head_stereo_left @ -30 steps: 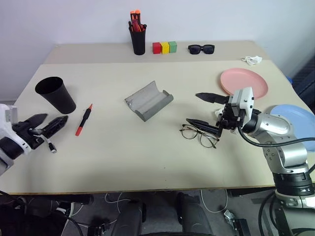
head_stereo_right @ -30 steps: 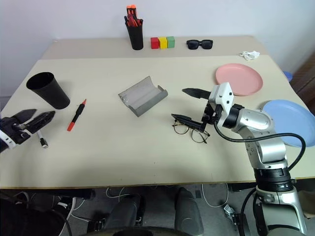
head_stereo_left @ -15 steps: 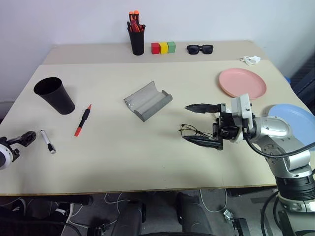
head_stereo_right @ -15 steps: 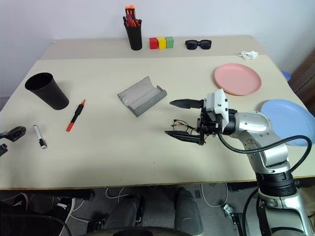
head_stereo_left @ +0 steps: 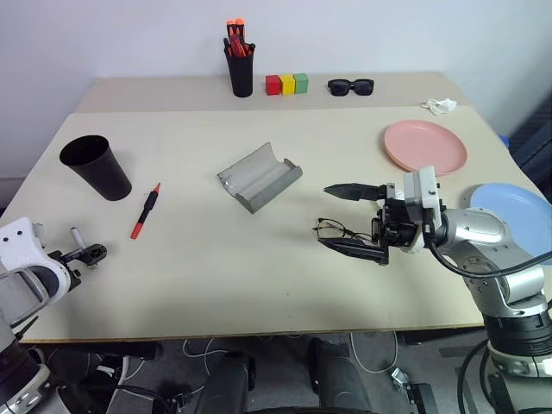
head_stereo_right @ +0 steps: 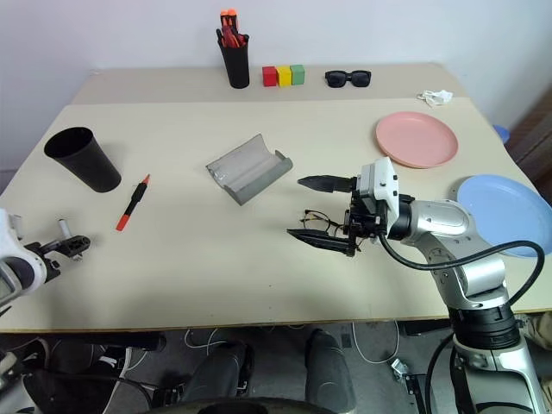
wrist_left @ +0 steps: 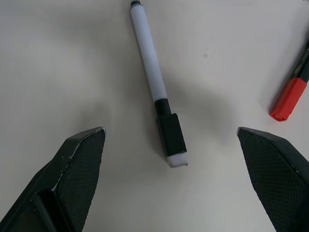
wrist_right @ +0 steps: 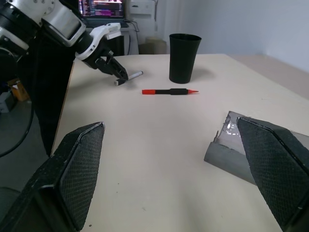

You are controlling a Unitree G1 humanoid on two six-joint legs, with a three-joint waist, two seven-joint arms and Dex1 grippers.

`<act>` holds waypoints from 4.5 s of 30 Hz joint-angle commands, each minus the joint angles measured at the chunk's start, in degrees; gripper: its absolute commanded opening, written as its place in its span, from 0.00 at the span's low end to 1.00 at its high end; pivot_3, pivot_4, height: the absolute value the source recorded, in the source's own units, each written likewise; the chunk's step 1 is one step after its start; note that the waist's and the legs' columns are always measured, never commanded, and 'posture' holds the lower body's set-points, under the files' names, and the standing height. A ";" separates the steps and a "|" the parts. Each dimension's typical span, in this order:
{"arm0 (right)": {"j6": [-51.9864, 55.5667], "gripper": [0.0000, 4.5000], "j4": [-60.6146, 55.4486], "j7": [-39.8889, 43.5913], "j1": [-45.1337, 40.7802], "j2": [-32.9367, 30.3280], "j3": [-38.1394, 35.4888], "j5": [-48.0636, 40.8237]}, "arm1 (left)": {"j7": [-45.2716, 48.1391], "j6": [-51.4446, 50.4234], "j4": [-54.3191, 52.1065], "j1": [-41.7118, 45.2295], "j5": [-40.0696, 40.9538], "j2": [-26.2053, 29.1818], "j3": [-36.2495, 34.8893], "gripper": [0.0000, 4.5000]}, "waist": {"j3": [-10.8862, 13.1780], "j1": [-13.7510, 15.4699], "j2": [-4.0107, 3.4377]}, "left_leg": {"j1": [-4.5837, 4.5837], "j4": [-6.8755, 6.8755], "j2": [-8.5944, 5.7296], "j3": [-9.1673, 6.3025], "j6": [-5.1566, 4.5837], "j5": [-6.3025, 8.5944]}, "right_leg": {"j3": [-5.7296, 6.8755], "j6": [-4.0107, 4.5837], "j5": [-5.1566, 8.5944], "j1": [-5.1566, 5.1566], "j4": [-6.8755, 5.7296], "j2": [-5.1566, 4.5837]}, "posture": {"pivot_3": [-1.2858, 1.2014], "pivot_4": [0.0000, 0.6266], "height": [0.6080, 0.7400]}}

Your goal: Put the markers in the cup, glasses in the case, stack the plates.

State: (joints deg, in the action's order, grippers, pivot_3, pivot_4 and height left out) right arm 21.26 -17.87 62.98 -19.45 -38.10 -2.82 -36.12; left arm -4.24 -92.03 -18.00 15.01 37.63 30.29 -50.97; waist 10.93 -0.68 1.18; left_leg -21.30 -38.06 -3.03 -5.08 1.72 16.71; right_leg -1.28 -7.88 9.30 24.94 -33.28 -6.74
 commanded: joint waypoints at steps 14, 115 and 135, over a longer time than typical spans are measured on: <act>0.69 1.00 -3.39 -2.82 0.64 -1.80 -2.13 -0.51 | 3.12 -0.47 0.20 1.77 -8.44 -3.65 2.70 0.40 | -0.01 0.12 0.01 | 0.01 0.00 -0.02 0.00 0.02 -0.01 | 0.00 0.00 0.00 -0.04 0.03 -0.03 | 0.52 0.24 1.00; -0.93 1.00 -2.75 -7.56 0.83 -0.15 -3.04 2.89 | 29.99 36.47 29.86 24.37 -15.34 15.18 47.23 0.98 | -0.01 -0.08 0.07 | -0.03 -0.04 0.00 -0.01 0.03 -0.03 | 0.06 -0.03 -0.06 -0.04 0.07 0.00 | 0.52 0.24 1.00; -0.73 1.00 -3.25 -9.28 1.00 0.19 -2.88 3.40 | 37.79 40.04 50.49 33.77 -24.84 11.33 51.86 0.79 | -0.01 -0.06 0.07 | -0.06 -0.04 -0.01 0.00 0.03 -0.03 | 0.06 -0.04 -0.07 -0.03 0.07 0.00 | 0.52 0.24 1.00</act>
State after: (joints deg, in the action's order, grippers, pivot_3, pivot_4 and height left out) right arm 20.90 -19.07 54.02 -17.78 -37.73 -4.79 -32.31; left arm 33.13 -51.13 32.61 47.34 13.16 41.04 1.52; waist 10.92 -0.74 1.25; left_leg -21.36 -38.10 -3.04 -5.08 1.74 16.69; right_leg -1.22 -7.91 9.23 24.91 -33.20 -6.74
